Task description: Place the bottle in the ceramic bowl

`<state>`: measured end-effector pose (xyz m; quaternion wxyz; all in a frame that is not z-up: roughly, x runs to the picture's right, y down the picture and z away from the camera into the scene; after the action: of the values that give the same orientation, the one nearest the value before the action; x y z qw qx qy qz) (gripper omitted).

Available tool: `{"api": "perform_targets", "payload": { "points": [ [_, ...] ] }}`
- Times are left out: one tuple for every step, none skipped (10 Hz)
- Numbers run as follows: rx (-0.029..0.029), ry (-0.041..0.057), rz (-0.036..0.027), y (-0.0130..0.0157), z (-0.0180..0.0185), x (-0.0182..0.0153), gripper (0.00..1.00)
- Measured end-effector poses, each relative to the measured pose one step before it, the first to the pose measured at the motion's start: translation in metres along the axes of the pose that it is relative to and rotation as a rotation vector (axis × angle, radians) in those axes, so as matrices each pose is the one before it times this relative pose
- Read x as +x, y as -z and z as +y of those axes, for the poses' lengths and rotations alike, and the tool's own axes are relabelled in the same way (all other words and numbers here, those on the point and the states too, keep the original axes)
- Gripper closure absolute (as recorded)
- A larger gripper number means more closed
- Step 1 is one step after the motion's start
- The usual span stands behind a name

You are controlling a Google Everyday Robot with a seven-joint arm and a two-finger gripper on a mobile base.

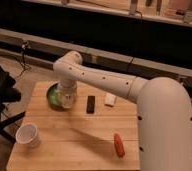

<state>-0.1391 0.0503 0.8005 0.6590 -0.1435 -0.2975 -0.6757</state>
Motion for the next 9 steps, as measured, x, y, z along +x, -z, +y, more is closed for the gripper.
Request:
{"api": "perform_targets", "payload": {
  "points": [
    [0.00226, 0.00075, -0.00223, -0.00051, 0.00142, 0.00213, 0.94],
    [0.003, 0.0015, -0.00237, -0.00001, 0.00036, 0.00155, 0.94],
    [0.0026, 0.00259, -0.00531, -0.00036, 0.00021, 0.00064, 0.94],
    [0.00367, 0.00358, -0.0019, -0.00077, -0.00077, 0.00113, 0.94],
    [0.00347, 0.00282, -0.00139, -0.00032, -0.00074, 0.00102, 0.94],
    [0.00536, 0.00119, -0.00345, -0.00094, -0.00073, 0.002, 0.94],
    [0.00159, 0.00078, -0.00363, -0.00028, 0.00124, 0.00091, 0.94],
    [0.00185, 0.00042, -0.00331, -0.0002, 0.00143, 0.00096, 0.94],
    [0.00445, 0.00148, -0.00325, -0.0002, 0.0004, 0.00142, 0.94]
  ]
}}
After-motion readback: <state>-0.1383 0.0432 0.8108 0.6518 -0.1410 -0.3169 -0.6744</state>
